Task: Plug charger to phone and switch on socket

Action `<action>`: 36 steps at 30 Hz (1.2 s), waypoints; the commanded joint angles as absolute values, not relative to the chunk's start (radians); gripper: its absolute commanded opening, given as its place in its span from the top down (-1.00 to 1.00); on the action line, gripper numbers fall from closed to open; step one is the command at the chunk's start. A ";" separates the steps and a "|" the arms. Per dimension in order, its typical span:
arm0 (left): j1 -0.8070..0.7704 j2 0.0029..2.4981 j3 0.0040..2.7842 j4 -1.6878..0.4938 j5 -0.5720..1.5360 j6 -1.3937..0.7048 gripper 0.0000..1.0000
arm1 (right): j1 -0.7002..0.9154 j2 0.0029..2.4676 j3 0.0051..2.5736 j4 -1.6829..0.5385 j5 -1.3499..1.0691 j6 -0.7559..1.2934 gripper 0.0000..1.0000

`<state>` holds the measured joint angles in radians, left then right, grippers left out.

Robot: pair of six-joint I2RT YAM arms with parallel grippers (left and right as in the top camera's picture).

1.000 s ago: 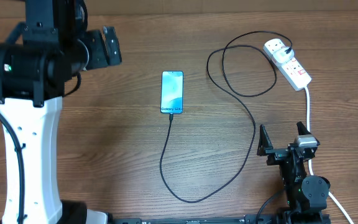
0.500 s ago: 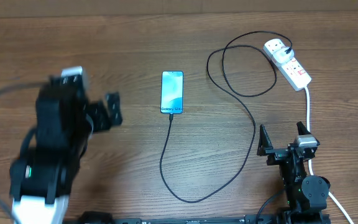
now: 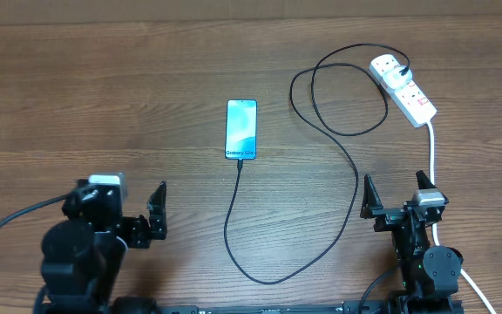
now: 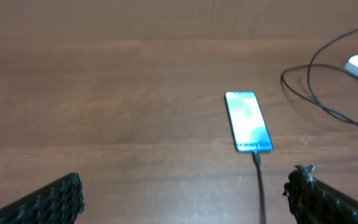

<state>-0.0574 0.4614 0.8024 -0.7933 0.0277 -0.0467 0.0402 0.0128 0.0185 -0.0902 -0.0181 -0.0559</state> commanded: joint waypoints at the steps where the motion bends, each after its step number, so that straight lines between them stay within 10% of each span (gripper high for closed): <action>1: -0.041 0.341 0.674 -0.676 0.051 0.005 -1.00 | 0.046 0.003 0.008 -0.084 -0.009 -0.052 -1.00; 17: -0.002 0.021 0.149 -0.093 0.034 0.030 -1.00 | 0.046 0.003 0.008 -0.084 -0.009 -0.052 -1.00; 36: 0.036 0.003 0.004 -0.067 -0.027 -0.022 -0.99 | 0.046 0.003 0.008 -0.084 -0.009 -0.052 -1.00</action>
